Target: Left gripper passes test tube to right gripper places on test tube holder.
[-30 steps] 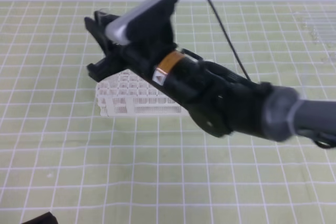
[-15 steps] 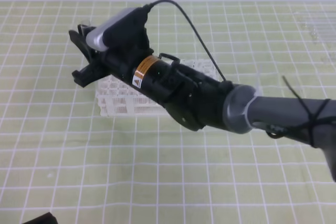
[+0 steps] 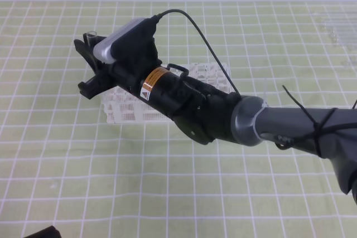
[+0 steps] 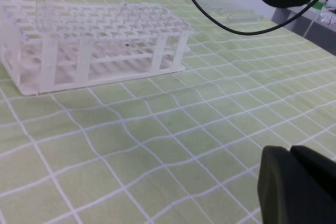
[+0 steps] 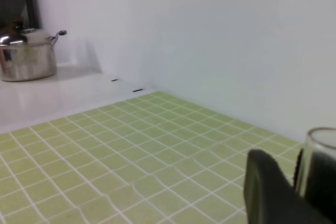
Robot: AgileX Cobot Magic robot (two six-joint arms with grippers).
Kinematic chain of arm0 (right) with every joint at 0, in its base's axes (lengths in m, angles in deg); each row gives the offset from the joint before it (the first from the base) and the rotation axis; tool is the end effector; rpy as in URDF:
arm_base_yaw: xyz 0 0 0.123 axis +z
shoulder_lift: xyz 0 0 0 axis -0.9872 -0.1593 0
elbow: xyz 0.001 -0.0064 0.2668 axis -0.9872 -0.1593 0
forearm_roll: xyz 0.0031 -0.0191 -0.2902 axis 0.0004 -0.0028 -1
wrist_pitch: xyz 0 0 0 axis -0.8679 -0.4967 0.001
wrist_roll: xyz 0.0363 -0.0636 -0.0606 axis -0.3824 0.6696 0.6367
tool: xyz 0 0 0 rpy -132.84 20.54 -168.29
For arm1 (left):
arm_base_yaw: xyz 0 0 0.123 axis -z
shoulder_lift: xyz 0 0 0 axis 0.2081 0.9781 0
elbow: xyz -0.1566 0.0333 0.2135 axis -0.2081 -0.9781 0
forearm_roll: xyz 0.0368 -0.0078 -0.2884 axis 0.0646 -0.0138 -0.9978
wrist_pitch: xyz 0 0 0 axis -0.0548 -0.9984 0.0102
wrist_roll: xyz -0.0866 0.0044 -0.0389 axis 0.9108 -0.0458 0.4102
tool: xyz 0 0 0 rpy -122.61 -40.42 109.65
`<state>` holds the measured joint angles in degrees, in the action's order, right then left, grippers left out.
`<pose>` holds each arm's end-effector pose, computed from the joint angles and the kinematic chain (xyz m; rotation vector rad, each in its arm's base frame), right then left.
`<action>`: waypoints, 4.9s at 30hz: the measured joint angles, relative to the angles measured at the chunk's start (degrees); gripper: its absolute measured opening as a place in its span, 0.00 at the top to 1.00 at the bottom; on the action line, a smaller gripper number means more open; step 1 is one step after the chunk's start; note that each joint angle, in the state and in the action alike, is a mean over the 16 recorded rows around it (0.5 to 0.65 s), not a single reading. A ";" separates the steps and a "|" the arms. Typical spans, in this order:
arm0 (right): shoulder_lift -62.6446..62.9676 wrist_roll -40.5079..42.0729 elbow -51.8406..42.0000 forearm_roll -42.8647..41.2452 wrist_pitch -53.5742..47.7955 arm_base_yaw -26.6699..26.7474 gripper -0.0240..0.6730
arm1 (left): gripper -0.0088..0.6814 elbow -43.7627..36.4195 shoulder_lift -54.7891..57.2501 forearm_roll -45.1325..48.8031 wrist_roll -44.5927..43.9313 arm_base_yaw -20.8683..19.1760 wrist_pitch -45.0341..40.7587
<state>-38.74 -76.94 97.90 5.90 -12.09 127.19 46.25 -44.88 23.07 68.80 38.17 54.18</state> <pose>0.3511 0.3897 0.2056 -0.6858 1.3437 0.8047 0.0796 -0.0858 0.1881 0.5564 1.7126 -0.7194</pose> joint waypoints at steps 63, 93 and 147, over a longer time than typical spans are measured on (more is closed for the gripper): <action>-3.13 0.12 3.25 0.14 0.37 -0.55 0.84 | 0.99 -0.04 0.11 1.05 0.03 0.00 -0.13; -4.87 -0.26 5.80 -0.24 -1.14 -1.75 0.84 | 0.99 -0.31 0.25 1.11 0.03 -0.02 0.24; 0.88 -7.22 6.25 -11.15 -12.25 -0.87 0.62 | 0.99 -0.31 0.29 1.11 0.03 -0.02 0.29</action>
<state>-37.86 -84.16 104.15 -5.25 -24.34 126.32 45.95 -44.59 24.18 68.82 38.15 54.46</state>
